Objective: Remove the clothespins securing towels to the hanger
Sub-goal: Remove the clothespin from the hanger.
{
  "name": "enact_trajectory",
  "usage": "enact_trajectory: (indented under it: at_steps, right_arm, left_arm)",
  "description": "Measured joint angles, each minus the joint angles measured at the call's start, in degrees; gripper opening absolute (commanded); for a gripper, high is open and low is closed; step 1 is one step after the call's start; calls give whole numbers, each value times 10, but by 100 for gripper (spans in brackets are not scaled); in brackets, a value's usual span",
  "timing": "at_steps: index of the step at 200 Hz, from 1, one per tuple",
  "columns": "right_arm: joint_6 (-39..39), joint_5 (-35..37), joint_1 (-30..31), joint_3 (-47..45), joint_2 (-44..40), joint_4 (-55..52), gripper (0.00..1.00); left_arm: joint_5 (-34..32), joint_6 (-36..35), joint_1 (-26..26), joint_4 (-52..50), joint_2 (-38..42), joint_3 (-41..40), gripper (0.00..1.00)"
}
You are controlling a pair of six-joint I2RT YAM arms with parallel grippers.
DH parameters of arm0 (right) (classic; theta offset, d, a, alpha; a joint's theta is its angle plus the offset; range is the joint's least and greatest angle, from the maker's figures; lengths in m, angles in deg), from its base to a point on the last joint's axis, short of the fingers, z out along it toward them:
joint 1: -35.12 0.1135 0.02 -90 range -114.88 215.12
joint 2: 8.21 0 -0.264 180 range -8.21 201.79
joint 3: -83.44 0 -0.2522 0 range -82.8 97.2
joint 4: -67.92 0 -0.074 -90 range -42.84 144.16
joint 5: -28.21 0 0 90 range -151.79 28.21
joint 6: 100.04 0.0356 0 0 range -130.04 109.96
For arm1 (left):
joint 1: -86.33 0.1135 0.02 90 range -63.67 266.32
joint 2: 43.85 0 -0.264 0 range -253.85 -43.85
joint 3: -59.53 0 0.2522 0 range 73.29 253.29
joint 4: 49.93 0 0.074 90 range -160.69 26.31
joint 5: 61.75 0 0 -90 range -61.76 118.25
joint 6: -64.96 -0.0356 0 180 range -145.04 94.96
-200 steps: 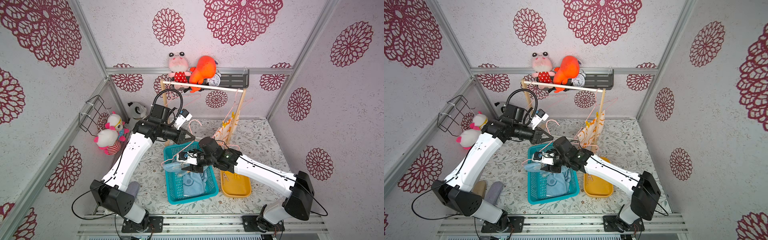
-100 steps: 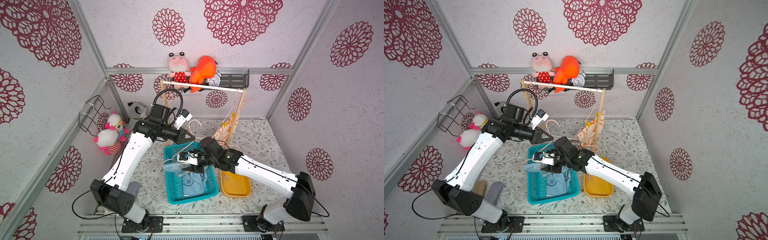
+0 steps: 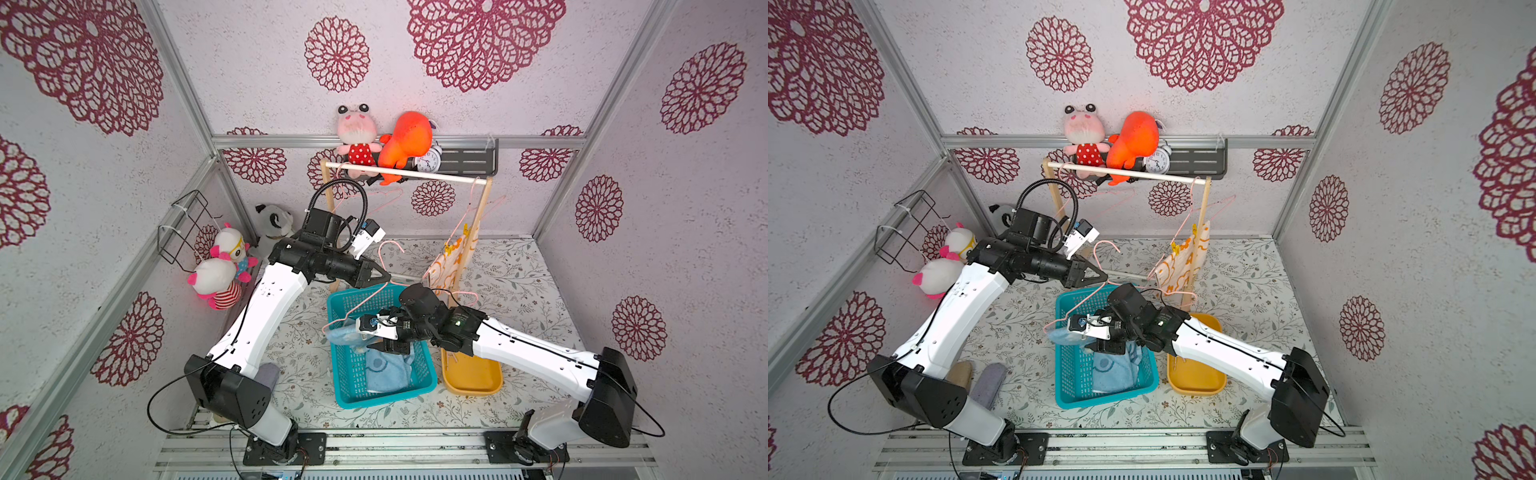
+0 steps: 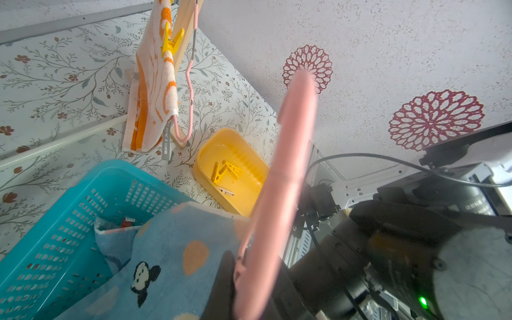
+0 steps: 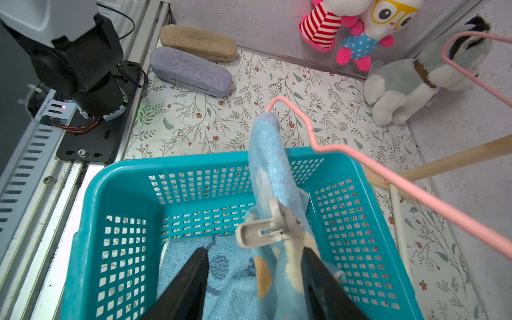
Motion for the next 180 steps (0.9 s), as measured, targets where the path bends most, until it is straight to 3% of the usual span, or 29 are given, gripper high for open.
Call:
enact_trajectory:
  at_steps: [103, 180]
  right_arm:
    - [-11, 18, 8, 18, 37, 26, 52]
    - [-21, 17, 10, 27, 40, 38, 32]
  left_arm:
    - [8, 0, 0, 0, -1, 1, 0]
    - [10, 0, 0, 0, -1, 1, 0]
